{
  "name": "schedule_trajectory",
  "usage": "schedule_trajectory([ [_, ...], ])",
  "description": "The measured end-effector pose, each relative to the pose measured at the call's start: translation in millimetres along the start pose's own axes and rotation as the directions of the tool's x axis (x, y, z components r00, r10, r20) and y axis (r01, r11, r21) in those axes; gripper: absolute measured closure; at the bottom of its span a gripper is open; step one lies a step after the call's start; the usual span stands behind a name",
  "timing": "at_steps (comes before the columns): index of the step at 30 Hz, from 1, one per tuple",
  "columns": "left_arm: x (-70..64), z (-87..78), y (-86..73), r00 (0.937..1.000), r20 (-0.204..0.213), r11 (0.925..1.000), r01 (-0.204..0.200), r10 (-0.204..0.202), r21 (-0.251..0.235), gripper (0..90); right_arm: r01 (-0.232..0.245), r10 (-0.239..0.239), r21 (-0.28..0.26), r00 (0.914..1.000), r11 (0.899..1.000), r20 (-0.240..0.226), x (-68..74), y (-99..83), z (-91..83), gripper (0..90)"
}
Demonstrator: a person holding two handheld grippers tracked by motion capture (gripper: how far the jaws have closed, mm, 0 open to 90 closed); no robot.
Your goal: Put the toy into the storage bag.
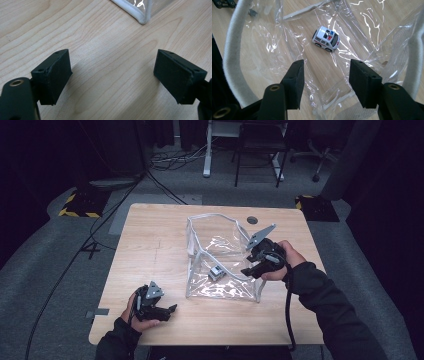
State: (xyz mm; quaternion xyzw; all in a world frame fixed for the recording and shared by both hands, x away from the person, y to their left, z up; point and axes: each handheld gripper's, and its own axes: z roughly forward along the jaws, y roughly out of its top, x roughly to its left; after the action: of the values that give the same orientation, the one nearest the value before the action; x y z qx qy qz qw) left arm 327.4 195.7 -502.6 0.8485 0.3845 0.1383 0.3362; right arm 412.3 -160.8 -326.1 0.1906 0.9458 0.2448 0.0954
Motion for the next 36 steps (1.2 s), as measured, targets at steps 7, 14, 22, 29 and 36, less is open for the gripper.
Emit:
schedule_trajectory([
  [7, 0.0, 0.0, 0.0, 1.0000, 0.000, 1.0000, 0.000, 0.000, 0.000, 14.8, -0.003, 0.003, -0.011, 1.0000, 1.000, 0.001, 0.1, -0.2, 0.1, 46.6],
  [14, 0.0, 0.0, 0.0, 1.0000, 0.000, 1.0000, 0.000, 0.000, 0.000, 14.8, -0.019, 0.019, -0.034, 0.9996, 0.999, 0.018, -0.3, -0.2, -0.8, 44.6],
  [22, 0.0, 0.0, 0.0, 1.0000, 0.000, 1.0000, 0.001, -0.001, 0.000, 14.8, -0.008, 0.012, -0.075, 0.9987, 0.997, 0.050, -2.8, -0.1, -3.6, 42.3],
  [29, 0.0, 0.0, 0.0, 1.0000, 0.000, 1.0000, 0.001, -0.001, 0.000, 14.8, 0.006, 0.002, -0.106, 0.9967, 0.994, 0.082, -2.6, 0.5, -6.5, 40.2],
  [36, 0.0, 0.0, 0.0, 1.0000, 0.000, 1.0000, 0.001, -0.001, 0.000, 14.8, 0.061, -0.046, -0.141, 0.9934, 0.988, 0.105, 2.6, 1.4, -7.7, 36.4],
])
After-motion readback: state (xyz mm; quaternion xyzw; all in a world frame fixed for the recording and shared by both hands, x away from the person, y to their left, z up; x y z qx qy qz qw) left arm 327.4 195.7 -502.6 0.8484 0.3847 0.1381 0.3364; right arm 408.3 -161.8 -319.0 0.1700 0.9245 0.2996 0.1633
